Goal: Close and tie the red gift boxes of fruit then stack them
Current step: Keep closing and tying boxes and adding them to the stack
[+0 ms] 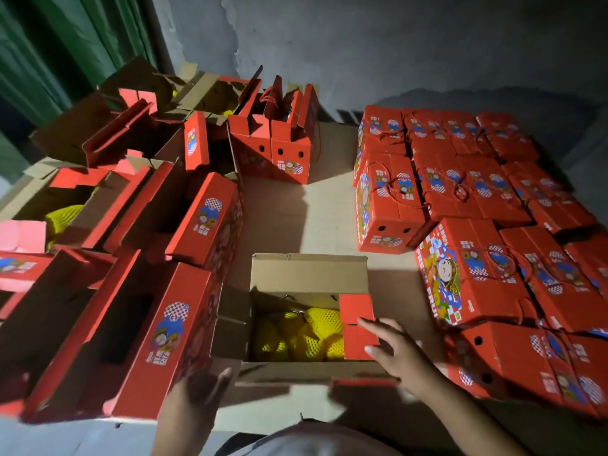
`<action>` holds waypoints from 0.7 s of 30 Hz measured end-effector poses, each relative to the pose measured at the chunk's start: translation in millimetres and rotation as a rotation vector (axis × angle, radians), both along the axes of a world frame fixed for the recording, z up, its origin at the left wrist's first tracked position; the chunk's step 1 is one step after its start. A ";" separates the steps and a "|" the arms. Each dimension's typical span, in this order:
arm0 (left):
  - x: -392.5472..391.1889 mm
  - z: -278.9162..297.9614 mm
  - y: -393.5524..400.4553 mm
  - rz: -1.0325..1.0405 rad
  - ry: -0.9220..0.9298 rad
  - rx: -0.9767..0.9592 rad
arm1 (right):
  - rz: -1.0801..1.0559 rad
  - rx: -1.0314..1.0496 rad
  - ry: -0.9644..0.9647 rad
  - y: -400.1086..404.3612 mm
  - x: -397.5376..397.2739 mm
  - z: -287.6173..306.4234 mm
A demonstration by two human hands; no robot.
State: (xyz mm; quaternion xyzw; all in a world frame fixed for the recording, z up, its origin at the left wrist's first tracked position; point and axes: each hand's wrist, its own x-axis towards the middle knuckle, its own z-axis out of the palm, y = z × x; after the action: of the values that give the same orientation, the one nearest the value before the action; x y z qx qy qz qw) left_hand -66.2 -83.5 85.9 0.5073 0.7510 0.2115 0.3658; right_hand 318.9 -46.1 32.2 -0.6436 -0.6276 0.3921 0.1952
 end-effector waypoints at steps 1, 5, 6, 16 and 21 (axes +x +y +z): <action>-4.9 -4.1 1.4 0.039 -0.051 -0.068 | 0.009 -0.011 -0.004 -0.8 1.0 -2.7; -11.6 -12.8 15.0 -0.144 -0.129 0.019 | 0.019 -0.035 -0.014 -1.6 4.3 -7.9; -12.4 -13.8 18.5 -0.230 -0.098 0.081 | 0.031 -0.040 -0.015 -1.9 5.0 -8.3; -25.4 -26.2 47.8 -0.761 0.122 0.130 | 0.196 -0.080 -0.109 -9.3 18.6 5.9; -29.2 -38.1 55.0 -0.952 0.287 0.104 | 0.266 -0.115 -0.228 -16.1 25.1 9.5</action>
State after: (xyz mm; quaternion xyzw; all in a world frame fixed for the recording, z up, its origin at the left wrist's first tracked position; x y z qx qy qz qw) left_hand -95.4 -28.6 47.8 0.8355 0.4671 -0.0135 0.2890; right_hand 344.0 -62.2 41.7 -0.6053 -0.7018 0.3742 0.0319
